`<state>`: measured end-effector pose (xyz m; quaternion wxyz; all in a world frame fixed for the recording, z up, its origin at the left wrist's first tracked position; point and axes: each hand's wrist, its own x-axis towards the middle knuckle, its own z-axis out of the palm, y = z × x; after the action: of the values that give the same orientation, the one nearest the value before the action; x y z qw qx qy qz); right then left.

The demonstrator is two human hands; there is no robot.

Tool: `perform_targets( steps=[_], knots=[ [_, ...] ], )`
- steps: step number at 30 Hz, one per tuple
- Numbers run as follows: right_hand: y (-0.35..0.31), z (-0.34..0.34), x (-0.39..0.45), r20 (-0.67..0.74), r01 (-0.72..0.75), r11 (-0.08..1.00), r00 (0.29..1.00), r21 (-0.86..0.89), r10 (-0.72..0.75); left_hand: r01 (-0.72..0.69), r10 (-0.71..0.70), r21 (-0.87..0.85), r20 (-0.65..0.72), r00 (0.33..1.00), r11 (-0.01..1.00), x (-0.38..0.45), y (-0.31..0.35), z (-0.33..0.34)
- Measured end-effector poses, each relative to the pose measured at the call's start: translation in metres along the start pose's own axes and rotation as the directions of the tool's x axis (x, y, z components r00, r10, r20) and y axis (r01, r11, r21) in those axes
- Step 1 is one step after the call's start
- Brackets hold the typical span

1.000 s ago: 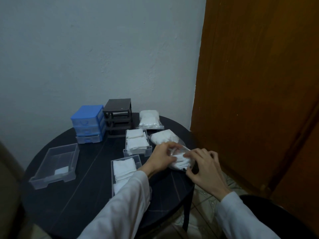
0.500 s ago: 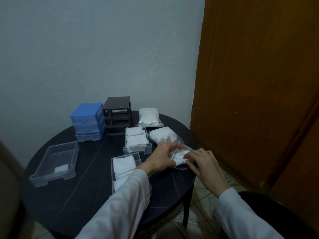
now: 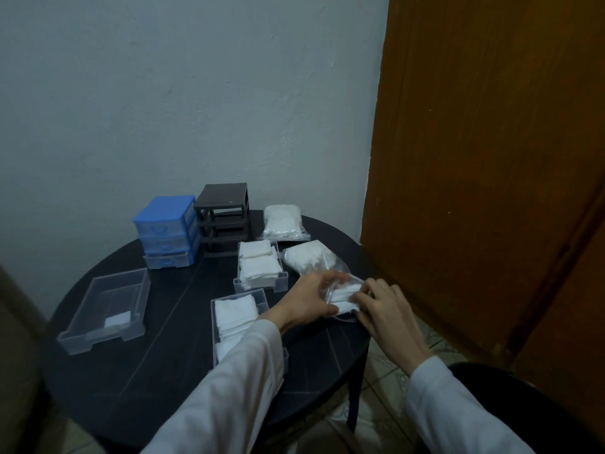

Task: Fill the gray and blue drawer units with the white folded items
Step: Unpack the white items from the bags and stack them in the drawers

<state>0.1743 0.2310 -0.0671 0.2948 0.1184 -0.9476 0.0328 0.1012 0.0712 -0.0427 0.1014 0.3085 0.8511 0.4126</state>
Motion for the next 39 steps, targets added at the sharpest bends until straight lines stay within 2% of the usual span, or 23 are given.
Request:
perform_targets(
  steps=[3,5,8,10,16,23,26,32,39],
  knots=[
    [0.002,0.001,-0.004,0.031,-0.04,0.995,0.999,0.092,0.037,-0.012,0.012,0.01,0.028,1.0,1.0,-0.002,0.0,-0.002],
    [0.007,0.003,-0.006,0.078,-0.099,0.967,0.994,0.233,0.083,-0.025,0.025,0.016,0.037,0.999,1.0,-0.004,0.001,-0.003],
    [0.011,0.003,-0.008,0.139,-0.201,0.842,0.979,0.5,0.151,-0.039,0.038,0.007,0.043,0.998,0.999,-0.007,0.003,-0.003],
    [0.014,0.002,-0.008,0.153,-0.244,0.773,0.97,0.586,0.191,-0.041,0.041,0.01,0.051,0.998,0.999,-0.007,0.005,-0.003],
    [0.016,-0.007,-0.005,0.213,-0.337,0.593,0.939,0.731,0.27,-0.012,0.011,0.022,0.03,0.999,1.0,-0.009,0.008,-0.005],
    [0.014,-0.021,0.002,0.242,-0.392,0.469,0.905,0.791,0.349,-0.001,0.002,0.029,-0.028,1.0,1.0,-0.016,0.016,-0.007],
    [0.01,-0.029,0.007,0.235,-0.374,0.441,0.911,0.816,0.339,-0.039,0.046,0.066,-0.119,0.992,0.997,-0.021,0.019,-0.009],
    [-0.012,-0.037,0.02,0.237,-0.35,0.427,0.925,0.834,0.297,0.0,0.034,0.09,-0.37,0.928,0.996,-0.046,0.018,-0.03],
    [-0.053,-0.024,0.035,0.324,-0.379,0.471,0.926,0.797,0.196,0.064,-0.096,-0.074,-0.613,0.784,0.995,-0.1,-0.022,-0.06]
  ],
)
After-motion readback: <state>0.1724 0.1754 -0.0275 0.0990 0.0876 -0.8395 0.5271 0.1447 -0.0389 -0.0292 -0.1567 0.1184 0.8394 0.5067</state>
